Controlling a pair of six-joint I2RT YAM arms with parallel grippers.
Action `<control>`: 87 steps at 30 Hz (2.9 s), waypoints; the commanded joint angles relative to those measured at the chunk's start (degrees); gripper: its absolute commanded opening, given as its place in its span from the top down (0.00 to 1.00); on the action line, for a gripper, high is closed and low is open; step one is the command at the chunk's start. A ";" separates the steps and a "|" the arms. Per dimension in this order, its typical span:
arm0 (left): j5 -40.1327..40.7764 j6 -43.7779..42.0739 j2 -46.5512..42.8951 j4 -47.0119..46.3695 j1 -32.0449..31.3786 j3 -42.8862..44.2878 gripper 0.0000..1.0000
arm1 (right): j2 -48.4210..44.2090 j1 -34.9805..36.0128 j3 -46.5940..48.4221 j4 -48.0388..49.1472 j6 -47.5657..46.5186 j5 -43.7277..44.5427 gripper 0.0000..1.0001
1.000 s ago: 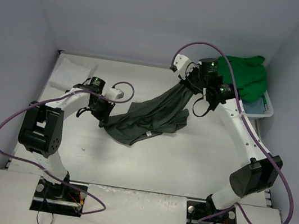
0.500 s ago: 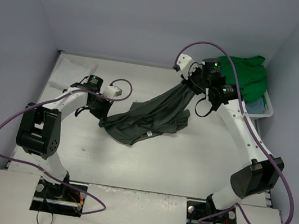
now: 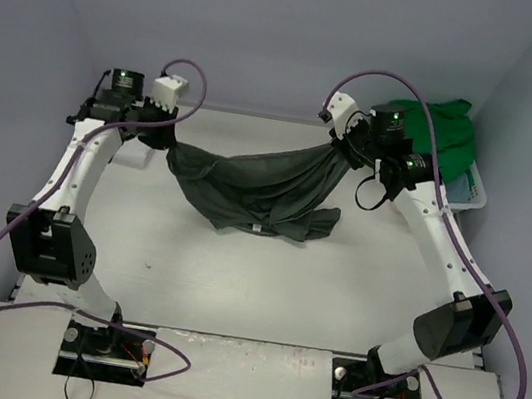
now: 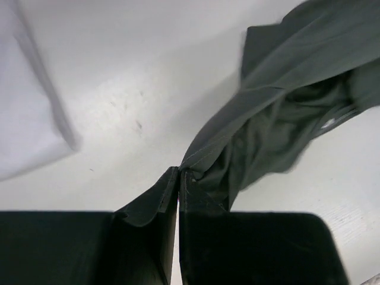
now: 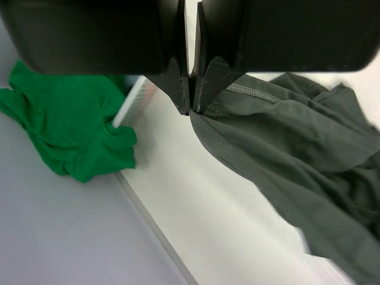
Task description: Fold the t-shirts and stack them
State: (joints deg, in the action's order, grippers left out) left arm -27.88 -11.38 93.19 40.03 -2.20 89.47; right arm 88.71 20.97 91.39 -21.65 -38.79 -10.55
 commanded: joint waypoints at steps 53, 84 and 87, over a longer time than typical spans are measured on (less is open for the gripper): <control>-36.46 23.68 -32.27 5.85 11.95 50.11 1.00 | -41.42 1.00 -0.95 -1.29 9.34 -5.71 1.00; -13.08 -0.40 17.74 1.64 4.49 39.29 1.00 | -0.46 -16.40 -13.26 26.04 5.29 -16.17 1.00; -13.25 0.74 14.93 2.33 2.81 40.17 1.00 | -2.48 -16.23 -12.82 23.59 6.44 -18.71 1.00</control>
State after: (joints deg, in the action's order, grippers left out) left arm -41.43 -10.57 118.30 47.22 1.65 123.37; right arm 90.85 5.19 74.06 -2.61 -34.41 -26.09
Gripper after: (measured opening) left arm 0.003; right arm 0.007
